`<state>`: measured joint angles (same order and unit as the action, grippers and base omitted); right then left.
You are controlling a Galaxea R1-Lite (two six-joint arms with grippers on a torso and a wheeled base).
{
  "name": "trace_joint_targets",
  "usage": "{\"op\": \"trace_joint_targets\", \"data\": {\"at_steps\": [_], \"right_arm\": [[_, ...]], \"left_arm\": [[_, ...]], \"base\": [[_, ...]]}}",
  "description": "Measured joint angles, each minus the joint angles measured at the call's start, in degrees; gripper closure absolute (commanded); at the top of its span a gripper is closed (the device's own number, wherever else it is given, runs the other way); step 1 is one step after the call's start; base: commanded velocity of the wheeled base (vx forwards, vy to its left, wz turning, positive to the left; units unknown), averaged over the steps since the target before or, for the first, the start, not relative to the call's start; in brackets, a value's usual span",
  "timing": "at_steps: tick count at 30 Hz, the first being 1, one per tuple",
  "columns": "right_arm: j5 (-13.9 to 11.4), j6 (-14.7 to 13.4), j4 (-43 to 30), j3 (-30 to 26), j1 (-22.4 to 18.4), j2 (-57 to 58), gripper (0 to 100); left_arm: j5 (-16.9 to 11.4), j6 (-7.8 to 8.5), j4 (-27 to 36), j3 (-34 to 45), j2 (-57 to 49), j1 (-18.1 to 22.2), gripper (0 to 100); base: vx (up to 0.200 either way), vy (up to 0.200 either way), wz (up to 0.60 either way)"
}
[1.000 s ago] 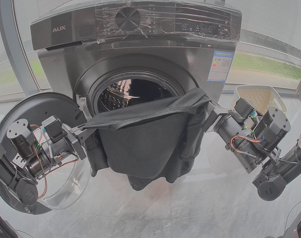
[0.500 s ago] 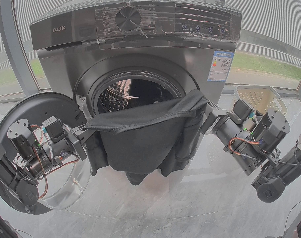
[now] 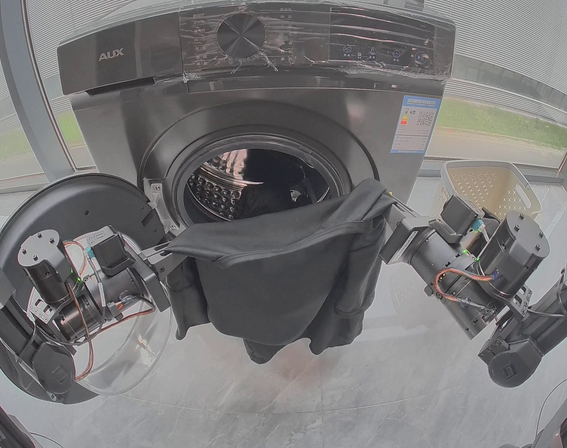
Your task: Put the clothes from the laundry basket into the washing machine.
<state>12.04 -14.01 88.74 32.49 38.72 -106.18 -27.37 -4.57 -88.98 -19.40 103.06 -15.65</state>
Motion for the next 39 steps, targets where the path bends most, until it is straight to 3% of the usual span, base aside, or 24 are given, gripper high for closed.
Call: {"op": "trace_joint_targets", "data": {"at_steps": [12,23,31,32,39], "right_arm": [[0.0,-1.4,0.0,-0.9,0.6,0.1,100],[-0.2,-0.9,0.1,0.3,1.1,0.3,100],[-0.4,-1.3,0.0,-2.2,2.2,0.9,100],[-0.4,-1.3,0.1,-2.4,2.4,0.8,0],[-0.5,-1.1,0.0,-4.9,4.4,-0.3,0]], "left_arm": [[0.0,-0.13,0.0,-0.3,-0.7,-0.2,100],[0.2,0.00,0.0,-0.3,-1.1,-1.2,100],[2.0,0.00,0.0,-1.6,-1.4,-2.5,100],[2.3,0.12,0.0,-1.7,-1.4,-2.6,100],[6.9,0.44,0.0,-3.3,-1.4,-5.6,100]], "base": [[0.000,0.000,0.00],[0.000,0.000,0.00],[0.000,0.000,0.00],[0.000,0.000,0.00],[0.000,0.000,0.00]]}}
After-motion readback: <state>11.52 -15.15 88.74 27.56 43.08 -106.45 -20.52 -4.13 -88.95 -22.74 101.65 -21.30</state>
